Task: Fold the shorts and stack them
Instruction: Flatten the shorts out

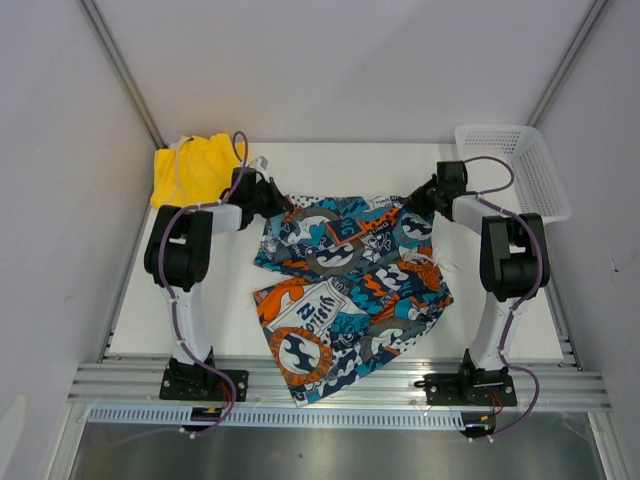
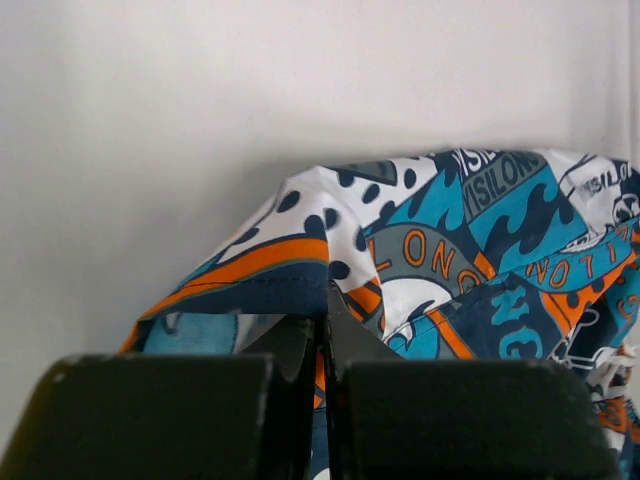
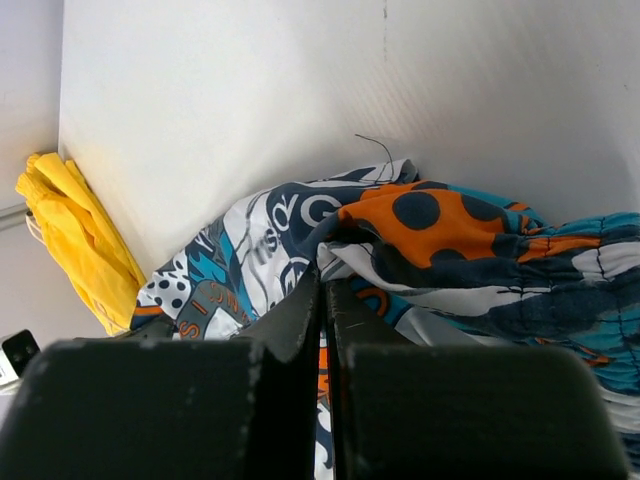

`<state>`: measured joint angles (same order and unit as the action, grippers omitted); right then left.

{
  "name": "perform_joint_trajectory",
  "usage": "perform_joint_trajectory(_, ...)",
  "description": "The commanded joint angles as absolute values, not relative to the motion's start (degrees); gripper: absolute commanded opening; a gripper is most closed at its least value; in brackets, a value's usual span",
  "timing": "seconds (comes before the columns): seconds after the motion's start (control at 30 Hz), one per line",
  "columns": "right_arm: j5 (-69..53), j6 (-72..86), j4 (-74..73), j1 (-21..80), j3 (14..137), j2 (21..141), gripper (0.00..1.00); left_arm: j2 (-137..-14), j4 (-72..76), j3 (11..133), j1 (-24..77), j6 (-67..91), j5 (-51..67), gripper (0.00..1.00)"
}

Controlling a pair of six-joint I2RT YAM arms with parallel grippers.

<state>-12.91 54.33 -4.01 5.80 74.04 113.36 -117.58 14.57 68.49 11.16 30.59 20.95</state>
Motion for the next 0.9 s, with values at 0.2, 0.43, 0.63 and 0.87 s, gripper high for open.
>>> perform_joint_trajectory(0.2,-11.5,53.2,-2.4,5.3,77.3,107.4,0.0,-111.0,9.1,75.2,6.9,38.0,28.6,0.0)
perform_joint_trajectory(0.43,-10.0,55.0,3.2,5.3,79.7,107.0,0.0,-112.2,11.9,78.7,3.6,48.3,35.1,0.0)
perform_joint_trajectory(0.63,-13.3,61.8,11.7,4.0,82.4,113.7,0.0,-119.0,27.1,82.5,0.7,69.2,42.8,0.0)
perform_joint_trajectory(0.87,-19.4,70.5,24.3,3.5,86.8,123.1,0.01,-128.1,35.0,87.9,0.6,82.6,42.5,0.0)
